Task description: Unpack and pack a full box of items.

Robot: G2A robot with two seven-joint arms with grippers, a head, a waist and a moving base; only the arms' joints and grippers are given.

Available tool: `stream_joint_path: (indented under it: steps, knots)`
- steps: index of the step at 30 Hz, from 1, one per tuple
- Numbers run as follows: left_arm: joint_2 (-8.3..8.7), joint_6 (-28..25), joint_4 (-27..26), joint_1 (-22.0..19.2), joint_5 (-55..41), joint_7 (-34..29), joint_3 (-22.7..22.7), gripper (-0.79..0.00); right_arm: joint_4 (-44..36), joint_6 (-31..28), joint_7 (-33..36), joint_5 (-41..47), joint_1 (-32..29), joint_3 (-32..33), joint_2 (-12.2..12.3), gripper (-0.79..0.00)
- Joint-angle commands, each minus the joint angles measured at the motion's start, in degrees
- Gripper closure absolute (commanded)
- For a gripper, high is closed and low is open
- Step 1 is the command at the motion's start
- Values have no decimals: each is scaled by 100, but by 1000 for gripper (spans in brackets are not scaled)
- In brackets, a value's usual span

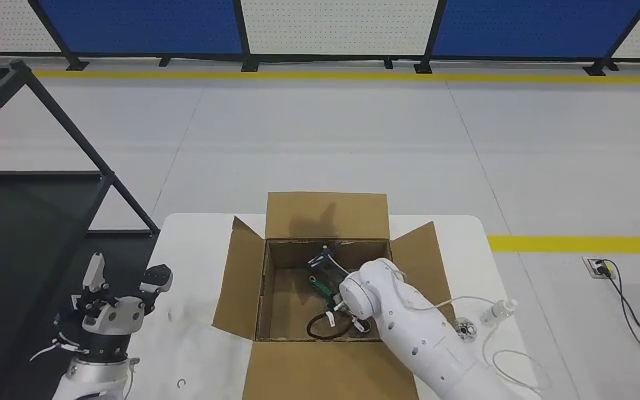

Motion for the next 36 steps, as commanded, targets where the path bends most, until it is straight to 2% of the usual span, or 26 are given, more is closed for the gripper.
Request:
stream_joint_path:
  steps: [1, 12, 15, 17, 18, 25, 30, 36]
  knots:
    - [-1, 2, 5, -7, 2, 0, 0, -785, 46, -5, 9, -6, 19, -6, -20, -369]
    - [-6, -11, 50, -28, -15, 17, -12, -785, 397, -139, 83, 28, 134, -93, -168, -292]
    - [-6, -3, 61, -31, -23, 18, -19, -785, 494, -151, 79, 28, 164, -117, -211, -154]
    - [-7, -3, 65, -32, -25, 19, -21, -785, 555, -164, 77, 38, 186, -125, -237, -25]
    - [-7, -2, 68, -33, -25, 17, -23, -785, 585, -168, 79, 44, 197, -126, -249, 0]
    - [-7, 5, 84, -41, -29, -18, -38, -785, 516, -195, -41, 119, 263, 14, -274, 0]
    - [-5, 26, 80, -52, -17, -56, -38, -785, -222, -250, -39, 144, 119, 452, -106, 0]
    - [-7, 36, 69, -86, 21, -80, 18, -785, -2234, -428, 178, 12, -764, 1411, 290, 0]
